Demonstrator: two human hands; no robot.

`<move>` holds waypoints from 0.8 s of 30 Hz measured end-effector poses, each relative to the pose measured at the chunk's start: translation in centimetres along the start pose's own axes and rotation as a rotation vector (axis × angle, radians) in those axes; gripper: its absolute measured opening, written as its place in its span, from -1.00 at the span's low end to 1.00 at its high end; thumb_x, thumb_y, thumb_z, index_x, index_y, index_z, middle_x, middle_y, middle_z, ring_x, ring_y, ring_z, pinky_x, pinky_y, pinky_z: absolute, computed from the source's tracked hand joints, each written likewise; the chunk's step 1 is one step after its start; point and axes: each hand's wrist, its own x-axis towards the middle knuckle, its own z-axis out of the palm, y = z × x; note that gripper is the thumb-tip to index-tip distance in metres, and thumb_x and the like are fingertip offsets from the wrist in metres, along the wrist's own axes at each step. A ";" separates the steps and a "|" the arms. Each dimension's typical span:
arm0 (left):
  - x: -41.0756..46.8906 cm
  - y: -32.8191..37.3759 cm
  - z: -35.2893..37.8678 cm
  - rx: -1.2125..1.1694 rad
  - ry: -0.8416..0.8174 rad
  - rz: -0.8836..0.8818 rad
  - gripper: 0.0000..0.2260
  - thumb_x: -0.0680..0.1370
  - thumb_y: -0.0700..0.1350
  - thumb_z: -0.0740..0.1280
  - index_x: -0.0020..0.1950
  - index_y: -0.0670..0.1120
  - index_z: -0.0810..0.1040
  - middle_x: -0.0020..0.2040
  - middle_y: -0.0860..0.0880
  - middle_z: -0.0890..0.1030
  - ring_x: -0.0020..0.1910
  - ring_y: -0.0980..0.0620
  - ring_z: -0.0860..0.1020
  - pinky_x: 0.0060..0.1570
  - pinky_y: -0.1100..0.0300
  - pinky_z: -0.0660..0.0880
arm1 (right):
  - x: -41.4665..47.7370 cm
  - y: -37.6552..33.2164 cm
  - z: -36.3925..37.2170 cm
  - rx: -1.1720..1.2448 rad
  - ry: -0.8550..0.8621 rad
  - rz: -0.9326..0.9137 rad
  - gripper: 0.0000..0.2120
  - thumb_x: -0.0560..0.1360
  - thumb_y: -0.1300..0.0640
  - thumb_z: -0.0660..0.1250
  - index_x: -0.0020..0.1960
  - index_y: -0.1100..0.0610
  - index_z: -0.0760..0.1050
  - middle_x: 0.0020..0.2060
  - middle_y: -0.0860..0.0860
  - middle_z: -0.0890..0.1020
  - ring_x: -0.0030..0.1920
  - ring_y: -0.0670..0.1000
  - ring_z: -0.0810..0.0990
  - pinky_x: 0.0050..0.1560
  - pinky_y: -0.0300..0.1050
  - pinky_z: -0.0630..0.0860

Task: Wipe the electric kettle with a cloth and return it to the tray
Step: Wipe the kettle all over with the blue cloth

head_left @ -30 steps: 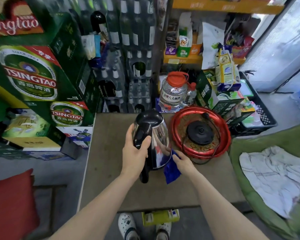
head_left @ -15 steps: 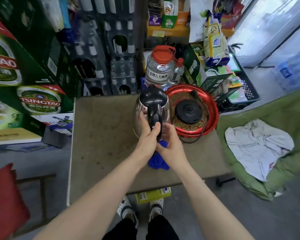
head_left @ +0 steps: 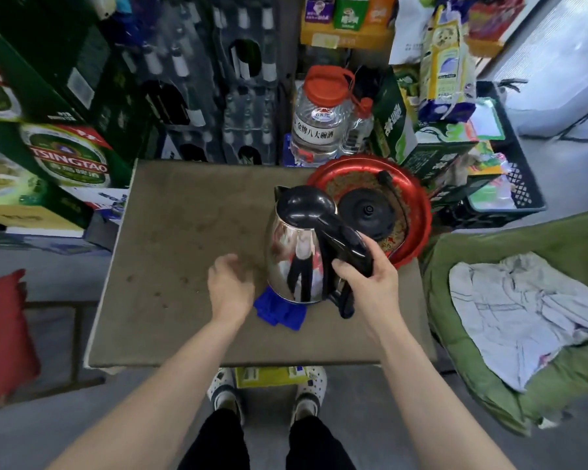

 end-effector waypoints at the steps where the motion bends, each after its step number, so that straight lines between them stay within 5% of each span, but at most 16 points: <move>1: 0.1 -1.5 2.0 0.095 -0.071 -0.058 -0.54 0.49 -0.21 0.36 0.37 -0.21 0.38 0.28 -0.27 0.47 0.28 -0.25 0.43 0.29 -0.05 0.37 | 0.5 0.4 -0.8 -0.004 -0.020 -0.004 -0.55 0.47 0.42 0.41 0.22 -0.01 0.59 -0.03 -0.17 0.74 0.04 -0.19 0.68 -0.05 -0.32 0.59; 4: 0.0 -4.0 7.4 0.306 -0.226 -0.049 -0.42 0.42 0.04 0.47 0.31 -0.22 0.37 0.22 -0.26 0.52 0.22 -0.27 0.45 0.21 -0.06 0.39 | 2.3 1.4 -2.2 -0.031 -0.099 -0.025 -0.52 0.45 0.42 0.43 0.22 -0.04 0.59 0.03 -0.09 0.73 0.10 -0.09 0.68 0.07 -0.19 0.62; 8: -1.1 -4.9 10.2 0.444 -0.228 -0.025 -0.57 0.44 0.03 0.45 0.14 -0.22 0.48 0.11 -0.25 0.61 0.14 -0.25 0.55 0.09 0.01 0.45 | 4.1 1.7 -2.0 -0.042 -0.190 -0.037 -0.51 0.44 0.46 0.41 0.24 0.02 0.59 -0.02 -0.11 0.72 0.05 -0.13 0.68 0.03 -0.26 0.58; 11: -3.3 -6.7 8.4 0.257 -0.236 -0.279 -0.59 0.45 0.04 0.45 0.11 -0.24 0.54 0.07 -0.22 0.64 0.09 -0.23 0.59 -0.07 0.08 0.46 | 4.0 2.2 -0.8 -0.061 -0.242 -0.025 -0.49 0.43 0.48 0.39 0.30 0.11 0.57 0.03 -0.04 0.71 0.06 -0.12 0.67 0.05 -0.24 0.57; 15: -7.0 -10.3 4.2 -0.144 -0.247 -0.540 -0.54 0.35 0.02 0.53 0.11 -0.22 0.54 0.04 -0.17 0.64 0.02 -0.18 0.62 0.08 -0.06 0.57 | 2.1 3.7 0.2 -0.082 -0.283 -0.014 -0.48 0.43 0.46 0.39 0.30 0.05 0.57 0.12 0.01 0.70 0.16 -0.04 0.66 0.15 -0.17 0.59; 21: -10.8 -11.5 0.9 -0.556 -0.198 -0.495 -0.77 0.56 -0.09 0.37 0.19 -0.12 0.50 0.12 -0.13 0.64 0.01 -0.05 0.63 -0.04 0.07 0.57 | -2.7 6.9 0.4 -0.045 -0.196 0.046 -0.42 0.44 0.47 0.38 0.15 -0.19 0.60 0.02 -0.11 0.71 0.03 -0.09 0.65 0.10 -0.11 0.57; 24: -11.9 -9.9 -0.8 -0.772 -0.097 -0.417 -0.83 0.59 -0.16 0.30 0.17 0.00 0.51 0.09 -0.01 0.65 0.01 0.01 0.64 -0.08 0.15 0.55 | -4.4 7.8 -0.5 -0.127 -0.192 0.080 -0.55 0.47 0.38 0.41 0.18 -0.11 0.58 0.06 -0.06 0.69 0.06 -0.14 0.64 0.15 -0.05 0.55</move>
